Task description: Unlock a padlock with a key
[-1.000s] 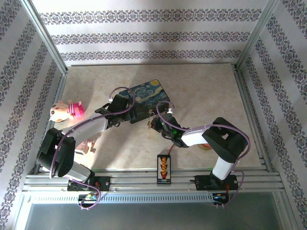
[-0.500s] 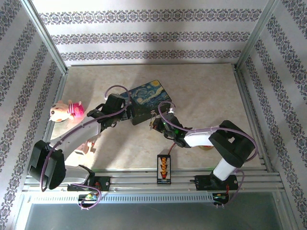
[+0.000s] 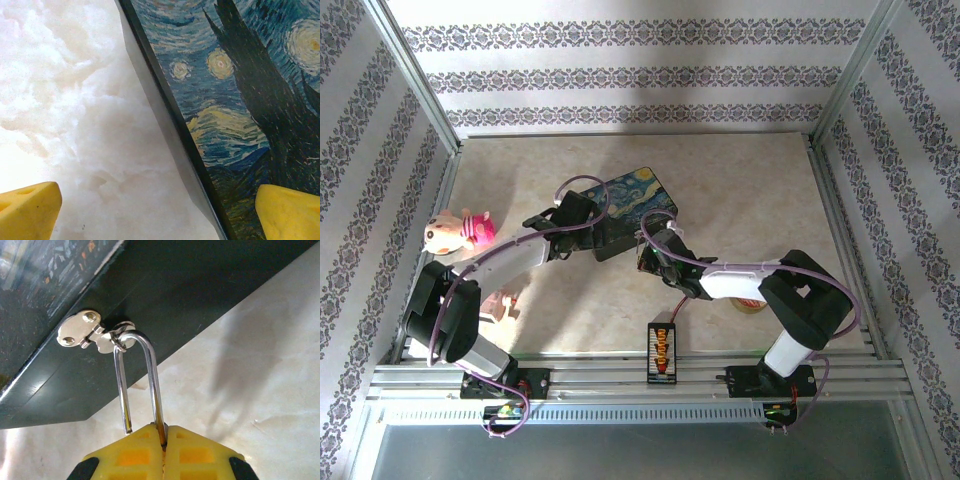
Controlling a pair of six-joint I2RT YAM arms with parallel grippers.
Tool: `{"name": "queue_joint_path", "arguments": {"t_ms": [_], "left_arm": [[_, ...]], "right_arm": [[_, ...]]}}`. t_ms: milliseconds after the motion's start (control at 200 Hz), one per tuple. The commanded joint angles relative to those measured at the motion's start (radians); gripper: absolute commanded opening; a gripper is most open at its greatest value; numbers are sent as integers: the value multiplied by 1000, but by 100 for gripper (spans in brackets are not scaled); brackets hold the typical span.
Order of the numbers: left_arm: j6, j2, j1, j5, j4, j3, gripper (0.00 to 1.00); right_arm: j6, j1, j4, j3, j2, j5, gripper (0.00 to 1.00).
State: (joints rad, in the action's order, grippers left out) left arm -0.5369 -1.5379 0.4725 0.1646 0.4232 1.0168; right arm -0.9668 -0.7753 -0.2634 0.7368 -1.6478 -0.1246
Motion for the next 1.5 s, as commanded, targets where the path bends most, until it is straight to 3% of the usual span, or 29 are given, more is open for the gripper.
{"name": "queue_joint_path", "arguments": {"t_ms": [0, 520, 775, 1084, 1124, 1494], "left_arm": [[30, -30, 11, 60, 58, 14, 99], [-8, 7, 11, -31, -13, -90, 98], [-6, 19, 12, -82, -41, -134, 98], [-3, 45, 11, -88, -61, -162, 98], [-4, 47, 12, -87, -61, -164, 98], [-15, 53, 11, -64, -45, -156, 98]], "right_arm": [[81, -16, 127, 64, 11, -99, 0], [-78, -30, 132, 124, -35, -214, 0], [-207, -41, 37, 112, -58, -255, 0], [-118, -57, 159, 210, -73, -298, 0], [-111, -56, 177, 211, -70, -292, 5], [-85, -10, 199, 104, -43, -202, 12]]}}
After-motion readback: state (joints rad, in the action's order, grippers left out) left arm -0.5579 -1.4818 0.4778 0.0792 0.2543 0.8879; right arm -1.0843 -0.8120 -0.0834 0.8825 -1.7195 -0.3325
